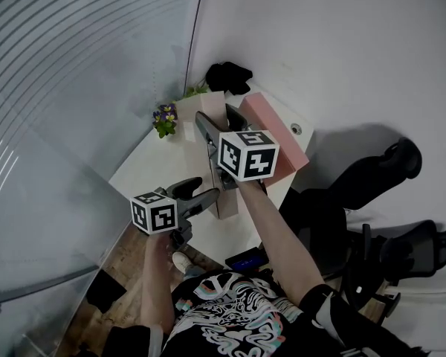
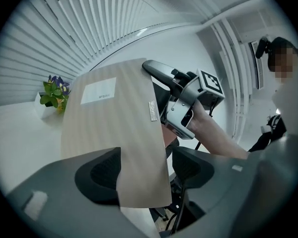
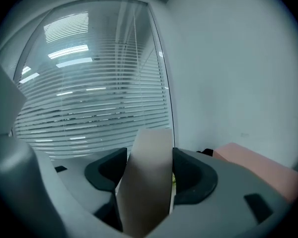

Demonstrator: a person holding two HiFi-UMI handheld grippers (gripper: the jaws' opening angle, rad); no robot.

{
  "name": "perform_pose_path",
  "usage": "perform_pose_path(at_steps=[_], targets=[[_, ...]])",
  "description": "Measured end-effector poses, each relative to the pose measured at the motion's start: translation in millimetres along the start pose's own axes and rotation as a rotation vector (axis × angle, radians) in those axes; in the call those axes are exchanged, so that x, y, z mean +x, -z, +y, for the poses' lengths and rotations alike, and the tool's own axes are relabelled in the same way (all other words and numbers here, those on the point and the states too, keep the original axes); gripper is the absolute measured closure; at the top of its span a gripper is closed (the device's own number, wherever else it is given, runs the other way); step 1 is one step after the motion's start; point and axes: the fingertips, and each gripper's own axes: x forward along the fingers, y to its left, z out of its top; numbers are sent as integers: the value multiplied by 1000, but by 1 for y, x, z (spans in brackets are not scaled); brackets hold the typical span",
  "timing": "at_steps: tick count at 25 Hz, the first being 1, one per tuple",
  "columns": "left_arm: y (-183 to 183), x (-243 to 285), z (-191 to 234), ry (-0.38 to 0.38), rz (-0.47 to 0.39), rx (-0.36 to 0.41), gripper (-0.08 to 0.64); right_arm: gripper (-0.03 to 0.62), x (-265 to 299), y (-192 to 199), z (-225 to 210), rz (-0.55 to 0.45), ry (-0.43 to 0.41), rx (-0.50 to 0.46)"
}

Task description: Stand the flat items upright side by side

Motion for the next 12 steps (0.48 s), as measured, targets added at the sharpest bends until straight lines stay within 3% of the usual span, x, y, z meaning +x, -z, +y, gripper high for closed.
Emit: perform_pose_path(at_steps=[6, 12], targets=[[10, 9, 5, -112, 69, 150, 245, 304, -16, -3, 3, -87, 5, -13], [22, 11, 13, -157, 91, 129, 211, 304, -37, -3, 7, -129, 2, -47]])
